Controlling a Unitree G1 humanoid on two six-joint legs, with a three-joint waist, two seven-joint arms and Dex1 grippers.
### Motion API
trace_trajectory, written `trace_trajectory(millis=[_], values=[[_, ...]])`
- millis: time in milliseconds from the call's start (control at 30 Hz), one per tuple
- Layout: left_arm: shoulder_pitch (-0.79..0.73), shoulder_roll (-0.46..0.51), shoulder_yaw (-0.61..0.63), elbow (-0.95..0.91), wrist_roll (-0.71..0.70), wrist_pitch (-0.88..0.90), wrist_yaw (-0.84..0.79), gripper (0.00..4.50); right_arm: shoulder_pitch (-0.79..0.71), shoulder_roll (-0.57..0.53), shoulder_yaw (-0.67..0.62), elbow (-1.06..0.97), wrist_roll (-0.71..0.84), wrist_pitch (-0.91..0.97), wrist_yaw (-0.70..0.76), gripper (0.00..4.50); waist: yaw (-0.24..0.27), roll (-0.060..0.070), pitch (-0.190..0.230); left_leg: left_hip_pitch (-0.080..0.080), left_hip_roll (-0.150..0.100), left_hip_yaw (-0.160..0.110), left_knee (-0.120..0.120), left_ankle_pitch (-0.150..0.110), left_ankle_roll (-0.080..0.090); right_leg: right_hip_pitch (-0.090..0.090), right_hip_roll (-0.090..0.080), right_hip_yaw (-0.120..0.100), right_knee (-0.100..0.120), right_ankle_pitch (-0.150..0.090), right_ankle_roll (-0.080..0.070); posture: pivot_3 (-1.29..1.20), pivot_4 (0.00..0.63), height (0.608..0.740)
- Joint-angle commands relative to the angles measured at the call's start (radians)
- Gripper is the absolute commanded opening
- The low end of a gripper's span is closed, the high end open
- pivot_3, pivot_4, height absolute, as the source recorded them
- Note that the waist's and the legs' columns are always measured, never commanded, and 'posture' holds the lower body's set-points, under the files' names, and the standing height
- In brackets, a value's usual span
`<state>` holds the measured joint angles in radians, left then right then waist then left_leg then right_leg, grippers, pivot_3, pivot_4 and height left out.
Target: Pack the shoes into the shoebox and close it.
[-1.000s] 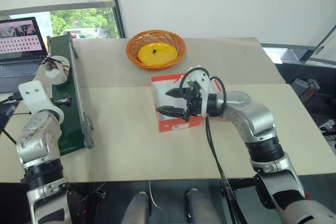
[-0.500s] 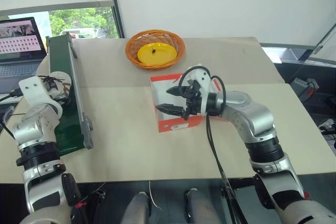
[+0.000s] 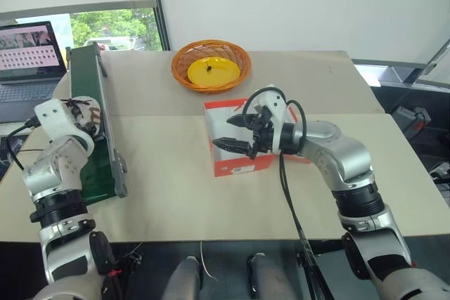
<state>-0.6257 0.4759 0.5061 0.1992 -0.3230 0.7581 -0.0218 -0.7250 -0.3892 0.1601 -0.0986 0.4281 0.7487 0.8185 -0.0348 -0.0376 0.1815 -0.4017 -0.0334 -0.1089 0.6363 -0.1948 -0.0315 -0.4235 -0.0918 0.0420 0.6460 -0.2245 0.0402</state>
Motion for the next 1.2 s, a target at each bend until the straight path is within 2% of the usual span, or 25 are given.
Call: trace_trajectory(millis=[33, 133, 233, 400, 767, 967, 1033, 1067, 1200], values=[[-0.034, -0.002, -0.125, -0.227, 0.005, -0.153, -0.1, 1.19, -0.036, 0.035, -0.109, -0.019, 0.082, 0.052, -0.053, 4.5, 0.001, -0.001, 0.0, -0.001, 0.0, 0.0, 0.0, 0.0, 0.0, -0.001, 0.0, 0.0, 0.0, 0.0, 0.0, 0.0, 0.15, 0.739], [-0.007, -0.018, -0.23, -0.342, 0.03, -0.213, -0.147, 1.19, -0.088, 0.11, -0.253, 0.038, 0.202, 0.163, -0.149, 4.5, -0.003, -0.001, 0.0, -0.003, -0.001, 0.0, 0.0, 0.0, -0.001, -0.002, -0.001, 0.001, -0.001, 0.001, 0.0, 0.0, 0.15, 0.739], [0.018, -0.061, -0.344, -0.472, 0.024, -0.228, -0.184, 1.19, -0.161, 0.212, -0.44, 0.148, 0.318, 0.241, -0.342, 4.5, -0.01, -0.001, 0.0, -0.002, -0.001, 0.001, -0.001, -0.001, -0.001, -0.002, -0.001, 0.002, -0.001, 0.001, 0.0, 0.0, 0.15, 0.739], [0.052, -0.146, -0.447, -0.604, -0.013, -0.174, -0.2, 1.19, -0.232, 0.305, -0.614, 0.204, 0.445, 0.259, -0.535, 4.5, -0.012, -0.001, 0.0, -0.001, 0.0, 0.001, -0.002, -0.001, -0.001, -0.002, 0.0, 0.002, -0.001, 0.001, 0.0, 0.0, 0.15, 0.739], [0.102, -0.298, -0.506, -0.705, -0.082, -0.015, -0.148, 1.19, -0.22, 0.307, -0.609, 0.192, 0.492, 0.239, -0.621, 4.5, -0.013, 0.0, 0.0, -0.001, 0.0, 0.002, -0.001, -0.001, -0.001, -0.001, 0.001, 0.002, 0.0, 0.001, 0.0, 0.0, 0.15, 0.739], [0.123, -0.337, -0.523, -0.738, -0.127, 0.064, -0.148, 1.19, -0.219, 0.302, -0.587, 0.213, 0.473, 0.216, -0.613, 4.5, -0.011, 0.0, 0.0, -0.001, 0.0, 0.002, -0.001, -0.001, -0.001, -0.001, 0.001, 0.002, -0.001, 0.001, 0.0, 0.0, 0.15, 0.739], [0.122, -0.338, -0.53, -0.745, -0.136, 0.083, -0.155, 1.16, -0.221, 0.304, -0.585, 0.22, 0.473, 0.208, -0.61, 3.98, -0.011, 0.0, 0.0, -0.001, 0.0, 0.002, 0.0, -0.001, -0.001, -0.001, 0.0, 0.002, -0.001, 0.001, 0.0, 0.0, 0.15, 0.739], [0.121, -0.336, -0.532, -0.747, -0.138, 0.089, -0.155, 1.16, -0.221, 0.303, -0.583, 0.222, 0.473, 0.205, -0.606, 3.85, -0.012, 0.0, 0.0, -0.001, 0.0, 0.002, 0.0, -0.001, -0.001, -0.001, 0.001, 0.002, -0.001, 0.001, 0.0, 0.0, 0.15, 0.739], [0.114, -0.335, -0.521, -0.744, -0.149, 0.115, -0.156, 1.16, -0.221, 0.3, -0.583, 0.232, 0.479, 0.196, -0.599, 2.38, -0.012, 0.0, 0.0, -0.001, 0.0, 0.002, 0.0, -0.001, -0.001, 0.0, 0.001, 0.002, -0.001, 0.0, 0.0, 0.0, 0.15, 0.739]])
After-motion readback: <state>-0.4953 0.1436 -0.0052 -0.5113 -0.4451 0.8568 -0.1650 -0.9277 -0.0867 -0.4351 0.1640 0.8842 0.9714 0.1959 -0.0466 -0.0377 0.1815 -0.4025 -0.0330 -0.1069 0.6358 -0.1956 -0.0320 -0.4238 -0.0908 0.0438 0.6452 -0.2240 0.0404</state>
